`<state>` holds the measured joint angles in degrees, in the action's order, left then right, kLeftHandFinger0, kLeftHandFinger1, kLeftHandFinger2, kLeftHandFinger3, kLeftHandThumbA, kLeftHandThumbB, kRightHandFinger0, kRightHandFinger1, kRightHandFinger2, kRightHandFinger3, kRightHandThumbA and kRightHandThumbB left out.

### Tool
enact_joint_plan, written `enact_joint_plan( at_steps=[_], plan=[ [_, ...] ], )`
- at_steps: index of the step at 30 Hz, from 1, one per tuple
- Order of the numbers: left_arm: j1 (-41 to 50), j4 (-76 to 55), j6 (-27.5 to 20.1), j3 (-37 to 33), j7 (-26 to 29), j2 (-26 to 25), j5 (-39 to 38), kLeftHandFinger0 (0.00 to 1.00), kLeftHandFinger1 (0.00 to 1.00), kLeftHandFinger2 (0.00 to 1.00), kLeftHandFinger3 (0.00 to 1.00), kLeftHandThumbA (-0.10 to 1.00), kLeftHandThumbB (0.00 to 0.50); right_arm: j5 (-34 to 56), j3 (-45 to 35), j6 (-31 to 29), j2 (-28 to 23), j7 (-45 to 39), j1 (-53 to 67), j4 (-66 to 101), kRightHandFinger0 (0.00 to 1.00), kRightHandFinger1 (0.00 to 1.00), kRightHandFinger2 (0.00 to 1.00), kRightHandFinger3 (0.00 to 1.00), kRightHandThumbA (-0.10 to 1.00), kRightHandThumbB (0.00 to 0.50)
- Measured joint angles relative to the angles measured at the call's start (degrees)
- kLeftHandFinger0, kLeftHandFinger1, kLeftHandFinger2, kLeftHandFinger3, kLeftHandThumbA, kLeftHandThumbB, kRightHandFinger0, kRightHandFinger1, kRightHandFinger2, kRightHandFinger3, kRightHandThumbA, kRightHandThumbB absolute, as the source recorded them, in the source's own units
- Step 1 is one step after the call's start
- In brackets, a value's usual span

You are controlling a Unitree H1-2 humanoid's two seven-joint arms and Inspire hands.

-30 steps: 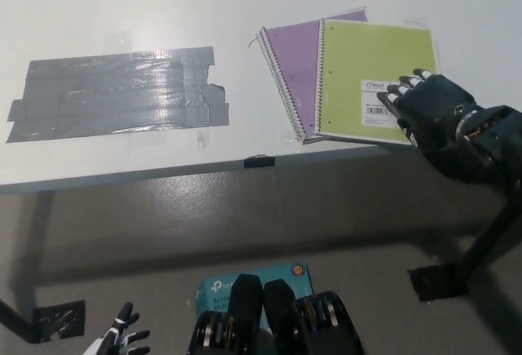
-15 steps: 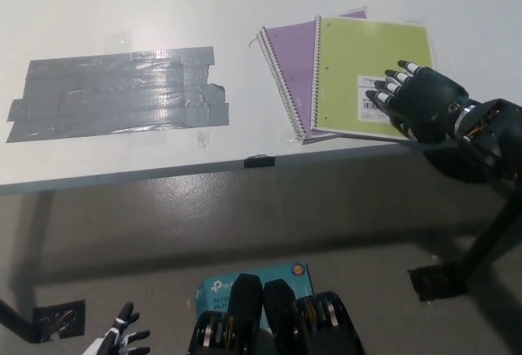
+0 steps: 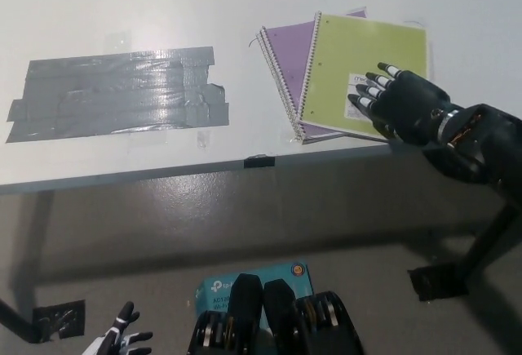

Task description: The robot uses its right hand to align two notebooks stacked together until they are fully overlapped

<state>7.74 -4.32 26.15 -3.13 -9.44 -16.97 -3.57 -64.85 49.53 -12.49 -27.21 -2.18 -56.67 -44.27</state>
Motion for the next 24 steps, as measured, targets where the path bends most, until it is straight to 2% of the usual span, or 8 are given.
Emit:
enact_joint_plan(
  at_steps=[4,6,10,14,15,18,21,24],
  plan=[
    [-0.15,0.01,0.0,-0.04,-0.01,0.0,0.05,0.82,0.82,0.83,1.0,1.0,0.5,-1.19,1.17,-0.12,0.02,1.49,0.52,0.02,1.0,1.0,1.0,1.0,1.0,0.314],
    [-0.36,0.0,0.0,-0.15,-0.01,0.0,0.13,0.8,0.79,0.8,1.0,1.0,0.5,-1.24,1.17,-0.17,0.15,2.05,0.87,0.1,1.0,1.0,1.0,1.0,1.0,0.317],
    [-0.44,0.0,0.0,-0.47,-0.01,0.0,0.27,0.81,0.8,0.81,1.0,1.0,0.5,-1.75,1.48,-0.16,0.3,2.95,1.86,1.55,1.0,1.0,1.0,1.0,1.0,0.325],
    [-0.48,0.0,0.0,-0.66,-0.04,0.0,0.29,0.77,0.76,0.77,1.0,1.0,0.5,-2.18,2.0,-0.15,0.4,3.57,2.45,2.46,1.0,1.0,1.0,1.0,1.0,0.314],
    [-0.48,0.0,0.0,-0.66,-0.04,0.0,0.29,0.72,0.74,0.76,1.0,1.0,0.5,-2.23,2.15,-0.15,0.37,3.68,2.51,2.63,1.0,1.0,1.0,1.0,1.0,0.321],
    [-0.5,0.0,0.0,-0.68,-0.07,0.0,0.29,0.72,0.75,0.77,1.0,1.0,0.5,-2.77,2.98,-0.17,0.1,4.84,2.74,2.9,1.0,1.0,1.0,1.0,1.0,0.318],
    [-0.61,-0.04,0.0,-0.77,-0.33,-0.01,0.32,0.74,0.74,0.75,1.0,1.0,0.5,-3.66,4.09,-0.2,-0.7,5.77,2.87,3.75,1.0,1.0,1.0,1.0,1.0,0.335],
    [-0.75,-0.17,0.0,-0.81,-0.56,-0.01,0.36,0.7,0.72,0.74,1.0,1.0,0.5,-4.25,4.92,-0.2,-1.24,6.74,2.83,3.71,1.0,1.0,1.0,1.0,1.0,0.315]
  ],
)
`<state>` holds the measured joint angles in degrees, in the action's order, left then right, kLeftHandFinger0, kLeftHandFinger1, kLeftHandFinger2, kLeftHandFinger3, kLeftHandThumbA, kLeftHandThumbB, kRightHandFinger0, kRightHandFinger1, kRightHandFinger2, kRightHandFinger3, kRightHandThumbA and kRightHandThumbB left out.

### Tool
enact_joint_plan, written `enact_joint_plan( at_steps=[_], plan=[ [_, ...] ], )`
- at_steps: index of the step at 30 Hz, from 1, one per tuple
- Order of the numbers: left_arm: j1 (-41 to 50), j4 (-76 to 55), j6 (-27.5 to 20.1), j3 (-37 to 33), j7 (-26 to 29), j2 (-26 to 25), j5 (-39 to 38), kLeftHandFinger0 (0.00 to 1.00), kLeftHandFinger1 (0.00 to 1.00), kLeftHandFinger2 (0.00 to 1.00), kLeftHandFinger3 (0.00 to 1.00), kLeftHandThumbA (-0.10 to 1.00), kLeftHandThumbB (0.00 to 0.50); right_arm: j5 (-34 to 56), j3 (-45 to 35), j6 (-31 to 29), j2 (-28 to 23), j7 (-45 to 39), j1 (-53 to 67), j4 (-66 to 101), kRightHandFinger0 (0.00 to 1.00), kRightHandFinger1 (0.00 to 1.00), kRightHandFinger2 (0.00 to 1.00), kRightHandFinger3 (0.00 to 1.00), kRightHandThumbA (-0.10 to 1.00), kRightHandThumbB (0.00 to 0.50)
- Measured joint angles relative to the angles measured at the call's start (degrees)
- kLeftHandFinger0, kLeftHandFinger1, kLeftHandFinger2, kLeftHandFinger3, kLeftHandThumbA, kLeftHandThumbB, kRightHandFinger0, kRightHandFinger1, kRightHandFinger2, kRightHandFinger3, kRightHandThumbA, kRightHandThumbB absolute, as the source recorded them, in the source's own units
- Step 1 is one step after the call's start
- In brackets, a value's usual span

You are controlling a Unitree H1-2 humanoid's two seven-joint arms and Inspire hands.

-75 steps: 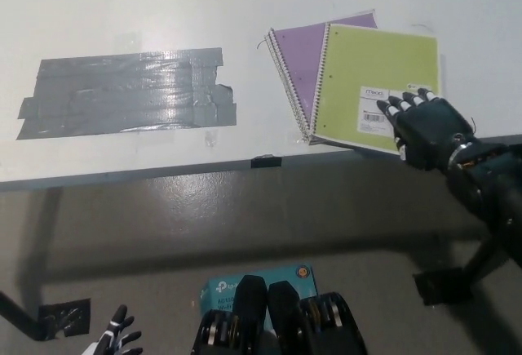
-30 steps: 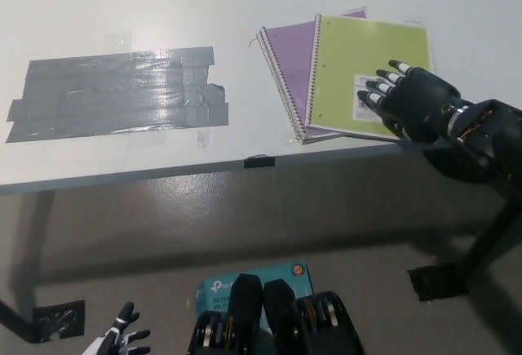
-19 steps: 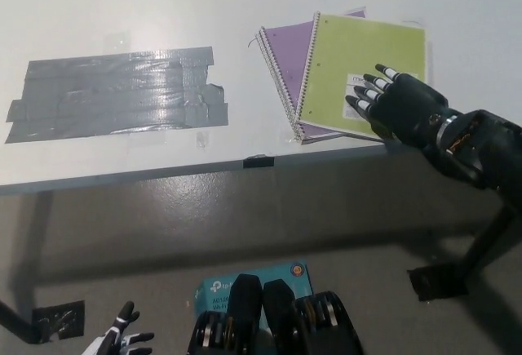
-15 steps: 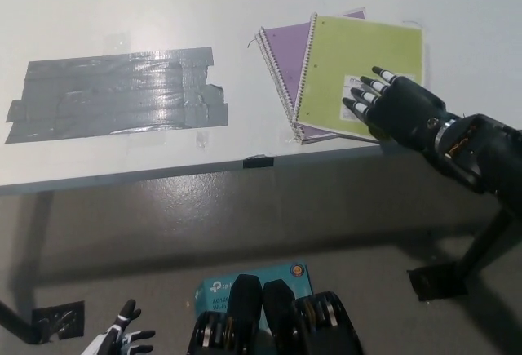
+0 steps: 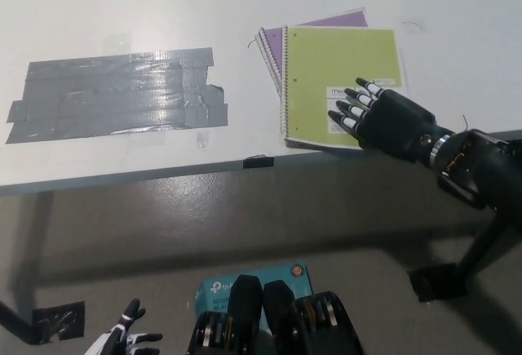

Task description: The robot uses its right hand to align two notebooks stacked together until they are fully overlapped

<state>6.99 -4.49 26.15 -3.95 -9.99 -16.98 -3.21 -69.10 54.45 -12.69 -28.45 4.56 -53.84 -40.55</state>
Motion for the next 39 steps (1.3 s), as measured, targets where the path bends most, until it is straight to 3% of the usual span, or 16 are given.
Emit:
enact_joint_plan(
  at_steps=[3,8,15,21,29,32,39],
  plan=[
    [-0.1,0.0,0.0,0.01,-0.21,0.0,0.03,0.65,0.69,0.73,1.0,1.0,0.5,-0.48,0.67,-0.12,-0.55,0.45,-0.25,-0.27,1.0,1.0,1.0,1.0,1.0,0.318],
    [-0.09,0.0,0.01,-0.04,-0.4,-0.01,0.47,0.74,0.75,0.77,1.0,1.0,0.5,-1.4,1.3,-0.77,-1.18,0.95,-0.91,-0.26,1.0,1.0,1.0,1.0,1.0,0.3],
    [0.24,0.0,0.01,-0.32,-0.48,-0.02,0.95,0.79,0.8,0.83,1.0,1.0,0.5,-1.71,0.91,-1.49,-1.64,0.92,-0.95,0.47,1.0,1.0,1.0,1.0,1.0,0.278],
    [0.36,0.0,0.02,-0.49,-0.58,-0.06,1.4,0.72,0.78,0.83,1.0,1.0,0.5,-2.16,0.82,-1.66,-2.08,0.31,-0.95,1.4,1.0,1.0,1.0,1.0,1.0,0.288],
    [0.36,-0.01,0.02,-1.09,-0.6,-0.24,2.28,0.74,0.76,0.81,1.0,1.0,0.5,-3.51,0.83,-1.89,-2.84,0.18,-0.95,1.91,1.0,1.0,1.0,1.0,1.0,0.291],
    [0.37,-0.01,0.02,-1.22,-0.68,-0.41,2.54,0.71,0.72,0.8,1.0,1.0,0.5,-3.61,0.65,-1.97,-3.0,0.03,-0.92,2.13,1.0,1.0,1.0,1.0,1.0,0.266],
    [0.42,-0.03,0.02,-1.18,-0.7,-0.56,2.68,0.71,0.75,0.83,1.0,1.0,0.5,-3.53,-2.01,-2.72,-3.21,-0.06,-1.11,2.39,1.0,1.0,1.0,1.0,1.0,0.238]
  ],
)
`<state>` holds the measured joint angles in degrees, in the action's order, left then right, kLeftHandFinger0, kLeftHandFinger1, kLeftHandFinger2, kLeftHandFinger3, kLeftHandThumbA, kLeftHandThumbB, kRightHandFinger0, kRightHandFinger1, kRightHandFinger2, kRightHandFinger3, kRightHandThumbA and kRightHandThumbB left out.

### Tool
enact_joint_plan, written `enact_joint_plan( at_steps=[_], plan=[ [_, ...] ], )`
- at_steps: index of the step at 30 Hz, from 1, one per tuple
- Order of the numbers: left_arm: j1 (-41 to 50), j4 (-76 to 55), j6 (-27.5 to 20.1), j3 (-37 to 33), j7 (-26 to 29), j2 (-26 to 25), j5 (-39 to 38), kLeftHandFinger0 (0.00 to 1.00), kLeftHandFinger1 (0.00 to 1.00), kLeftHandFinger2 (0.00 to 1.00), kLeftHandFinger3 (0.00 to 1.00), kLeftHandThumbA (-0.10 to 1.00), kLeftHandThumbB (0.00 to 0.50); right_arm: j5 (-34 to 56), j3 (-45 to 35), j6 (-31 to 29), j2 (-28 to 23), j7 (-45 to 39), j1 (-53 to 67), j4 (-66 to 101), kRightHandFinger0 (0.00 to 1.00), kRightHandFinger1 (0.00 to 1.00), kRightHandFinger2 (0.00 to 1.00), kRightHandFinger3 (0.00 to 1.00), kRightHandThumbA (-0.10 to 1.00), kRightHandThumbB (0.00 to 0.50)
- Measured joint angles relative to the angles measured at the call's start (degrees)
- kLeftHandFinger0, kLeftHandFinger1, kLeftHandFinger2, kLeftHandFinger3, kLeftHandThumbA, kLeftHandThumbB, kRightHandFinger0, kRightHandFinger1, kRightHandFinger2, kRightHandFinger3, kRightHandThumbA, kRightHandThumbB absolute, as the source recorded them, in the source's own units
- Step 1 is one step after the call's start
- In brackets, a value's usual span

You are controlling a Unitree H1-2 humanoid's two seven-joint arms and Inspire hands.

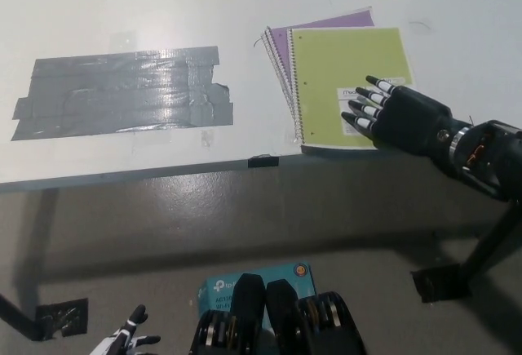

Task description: The robot uses its right hand to align two notebooks stacked together until they are fully overlapped

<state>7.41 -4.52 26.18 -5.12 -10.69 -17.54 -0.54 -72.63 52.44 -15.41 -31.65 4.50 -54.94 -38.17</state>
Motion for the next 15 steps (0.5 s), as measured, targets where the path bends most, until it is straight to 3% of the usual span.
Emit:
enact_joint_plan(
  at_steps=[4,8,15],
  plan=[
    [0.15,-0.07,0.0,0.01,0.0,0.0,0.03,0.66,0.7,0.81,1.0,1.0,0.5,0.18,-1.98,-0.69,-0.06,-0.88,-0.69,1.02,1.0,1.0,1.0,1.0,1.0,0.2],
    [0.37,-0.08,0.0,0.01,0.01,-0.01,0.19,0.68,0.75,0.84,1.0,1.0,0.5,1.29,-5.33,-1.43,0.22,-2.02,-2.01,2.07,1.0,1.0,1.0,1.0,1.0,0.195],
    [1.38,-0.07,0.0,0.05,0.02,0.0,0.43,0.69,0.74,0.83,1.0,1.0,0.5,4.43,-10.78,-1.89,3.13,-3.03,-3.41,2.51,1.0,1.0,1.0,1.0,1.0,0.201]
  ],
)
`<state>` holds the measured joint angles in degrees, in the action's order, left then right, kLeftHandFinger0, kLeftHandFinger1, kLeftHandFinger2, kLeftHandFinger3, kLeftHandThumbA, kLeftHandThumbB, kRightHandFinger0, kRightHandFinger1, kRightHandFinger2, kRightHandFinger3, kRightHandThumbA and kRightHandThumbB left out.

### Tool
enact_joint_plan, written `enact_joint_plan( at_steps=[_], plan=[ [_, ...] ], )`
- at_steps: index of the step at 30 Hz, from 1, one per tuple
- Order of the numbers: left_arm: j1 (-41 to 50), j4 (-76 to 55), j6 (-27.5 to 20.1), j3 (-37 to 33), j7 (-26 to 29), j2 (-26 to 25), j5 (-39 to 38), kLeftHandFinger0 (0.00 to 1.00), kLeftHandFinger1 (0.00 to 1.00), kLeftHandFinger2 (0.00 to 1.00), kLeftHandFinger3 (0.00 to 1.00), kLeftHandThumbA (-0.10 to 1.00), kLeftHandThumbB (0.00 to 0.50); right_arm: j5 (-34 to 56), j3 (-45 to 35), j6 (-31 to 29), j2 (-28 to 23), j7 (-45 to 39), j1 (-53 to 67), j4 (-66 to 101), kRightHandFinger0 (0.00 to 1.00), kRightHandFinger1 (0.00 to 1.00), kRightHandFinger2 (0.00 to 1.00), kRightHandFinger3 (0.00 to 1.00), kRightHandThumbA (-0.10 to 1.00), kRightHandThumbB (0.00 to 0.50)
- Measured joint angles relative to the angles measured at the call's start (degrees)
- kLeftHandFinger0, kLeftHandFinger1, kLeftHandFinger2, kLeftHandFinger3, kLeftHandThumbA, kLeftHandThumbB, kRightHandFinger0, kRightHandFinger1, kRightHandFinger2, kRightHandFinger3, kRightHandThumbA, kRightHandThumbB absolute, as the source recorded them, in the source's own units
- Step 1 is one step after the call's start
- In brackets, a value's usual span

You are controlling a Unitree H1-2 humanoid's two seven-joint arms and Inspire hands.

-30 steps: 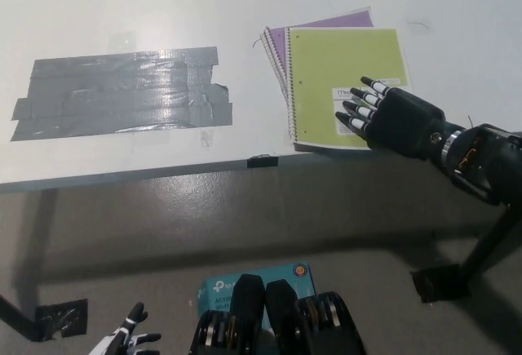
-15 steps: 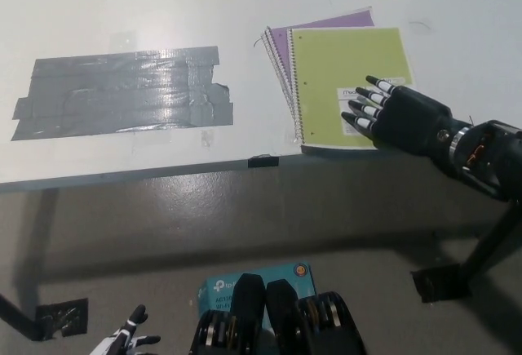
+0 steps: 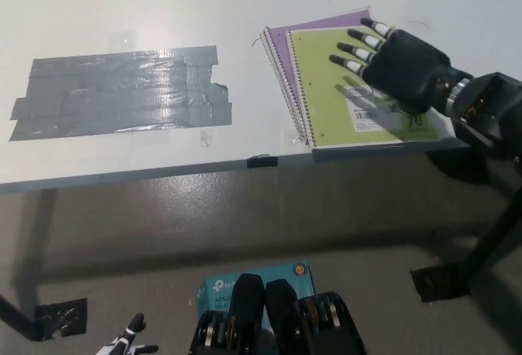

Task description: The robot uses its right hand to align two notebooks stacked together until they are fully overlapped

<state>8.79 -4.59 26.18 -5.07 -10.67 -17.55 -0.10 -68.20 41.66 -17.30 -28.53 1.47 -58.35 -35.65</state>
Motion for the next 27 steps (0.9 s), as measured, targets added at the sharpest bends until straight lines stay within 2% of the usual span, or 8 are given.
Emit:
enact_joint_plan(
  at_steps=[4,8,10,14,15,18,21,27],
  plan=[
    [0.23,0.02,0.0,0.33,0.01,0.01,-0.01,0.69,0.71,0.8,1.0,1.0,0.5,1.37,-1.77,-0.74,1.91,0.06,-0.12,0.0,1.0,1.0,1.0,1.0,1.0,0.215],
    [0.35,0.01,-0.04,0.55,0.01,0.02,-0.02,0.72,0.74,0.83,1.0,1.0,0.5,2.97,-5.36,-0.2,4.0,-0.07,0.07,0.58,1.0,1.0,1.0,1.0,1.0,0.227],
    [0.44,0.01,-0.04,0.58,0.0,0.01,-0.01,0.73,0.75,0.84,1.0,1.0,0.5,3.97,-8.48,2.14,5.55,-0.78,0.9,2.13,1.0,1.0,1.0,1.0,1.0,0.229],
    [0.57,0.02,-0.04,0.55,0.01,0.05,-0.01,0.76,0.75,0.82,1.0,1.0,0.5,4.66,-11.68,6.54,8.46,-3.0,3.9,4.28,1.0,1.0,1.0,1.0,1.0,0.304],
    [0.59,0.03,-0.04,0.55,0.01,0.06,-0.01,0.68,0.74,0.82,1.0,1.0,0.5,4.66,-12.01,7.25,8.87,-3.39,4.56,4.51,1.0,1.0,1.0,1.0,1.0,0.304],
    [0.79,0.04,-0.04,0.54,0.02,0.1,-0.01,0.66,0.73,0.85,1.0,1.0,0.5,4.67,-13.39,11.03,10.88,-5.26,7.92,4.9,1.0,1.0,1.0,1.0,1.0,0.332],
    [1.05,0.05,-0.05,0.54,0.02,0.24,-0.02,0.68,0.75,0.86,1.0,1.0,0.5,4.83,-15.19,14.24,12.55,-6.24,10.21,4.85,1.0,1.0,1.0,1.0,1.0,0.34],
    [1.15,0.05,-0.05,0.54,0.02,0.62,-0.03,0.67,0.71,0.82,1.0,1.0,0.5,5.02,-19.96,20.89,15.24,-6.52,13.1,4.81,1.0,1.0,1.0,1.0,1.0,0.332]
  ],
)
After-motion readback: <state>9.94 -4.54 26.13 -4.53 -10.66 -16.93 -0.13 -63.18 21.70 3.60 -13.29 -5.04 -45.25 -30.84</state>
